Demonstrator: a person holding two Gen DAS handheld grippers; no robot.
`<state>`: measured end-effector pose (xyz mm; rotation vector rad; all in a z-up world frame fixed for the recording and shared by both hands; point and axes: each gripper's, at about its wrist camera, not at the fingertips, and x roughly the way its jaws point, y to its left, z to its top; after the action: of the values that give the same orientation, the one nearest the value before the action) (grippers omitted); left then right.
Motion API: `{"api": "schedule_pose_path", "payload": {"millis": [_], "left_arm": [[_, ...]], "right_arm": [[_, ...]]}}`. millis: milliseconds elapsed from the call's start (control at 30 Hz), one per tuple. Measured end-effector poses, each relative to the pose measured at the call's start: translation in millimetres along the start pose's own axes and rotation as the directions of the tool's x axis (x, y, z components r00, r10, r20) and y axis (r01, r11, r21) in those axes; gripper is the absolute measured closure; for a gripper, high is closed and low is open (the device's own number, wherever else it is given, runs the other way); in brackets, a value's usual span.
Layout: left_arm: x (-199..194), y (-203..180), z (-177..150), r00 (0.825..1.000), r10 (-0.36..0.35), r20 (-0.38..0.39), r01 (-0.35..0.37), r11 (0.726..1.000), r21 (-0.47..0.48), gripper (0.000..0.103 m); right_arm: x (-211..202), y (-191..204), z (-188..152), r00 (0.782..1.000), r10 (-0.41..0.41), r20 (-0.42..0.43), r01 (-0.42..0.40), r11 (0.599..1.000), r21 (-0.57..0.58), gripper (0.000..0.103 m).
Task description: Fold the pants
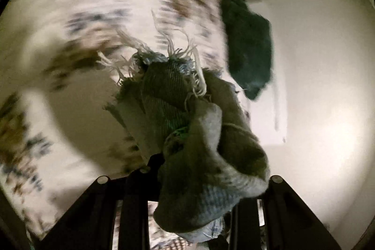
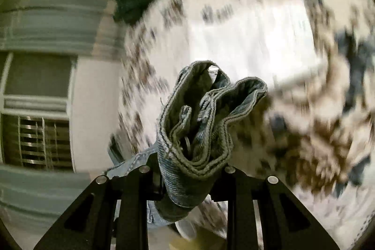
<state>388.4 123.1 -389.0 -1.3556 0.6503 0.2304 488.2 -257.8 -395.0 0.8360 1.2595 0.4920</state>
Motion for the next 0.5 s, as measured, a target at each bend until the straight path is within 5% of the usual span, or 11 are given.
{"api": "schedule_pose_path", "payload": {"millis": [267, 367, 500], "left_arm": [[153.3, -116.2, 56.0, 0.975, -0.119, -0.188, 0.159, 0.963, 0.216, 0.078], [218.9, -112.3, 60.8, 0.960, -0.079, -0.268, 0.152, 0.952, 0.266, 0.078], [282.4, -63.0, 55.1, 0.942, 0.043, -0.332, 0.065, 0.950, 0.307, 0.078]], "right_arm": [[-42.6, 31.0, 121.6, 0.952, 0.018, 0.306, -0.023, 1.000, 0.012, 0.076], [-29.4, -1.8, 141.9, 0.929, -0.018, 0.369, -0.010, 0.997, 0.075, 0.076], [11.0, -68.4, 136.9, 0.930, -0.086, 0.359, 0.010, 0.978, 0.208, 0.076]]}}
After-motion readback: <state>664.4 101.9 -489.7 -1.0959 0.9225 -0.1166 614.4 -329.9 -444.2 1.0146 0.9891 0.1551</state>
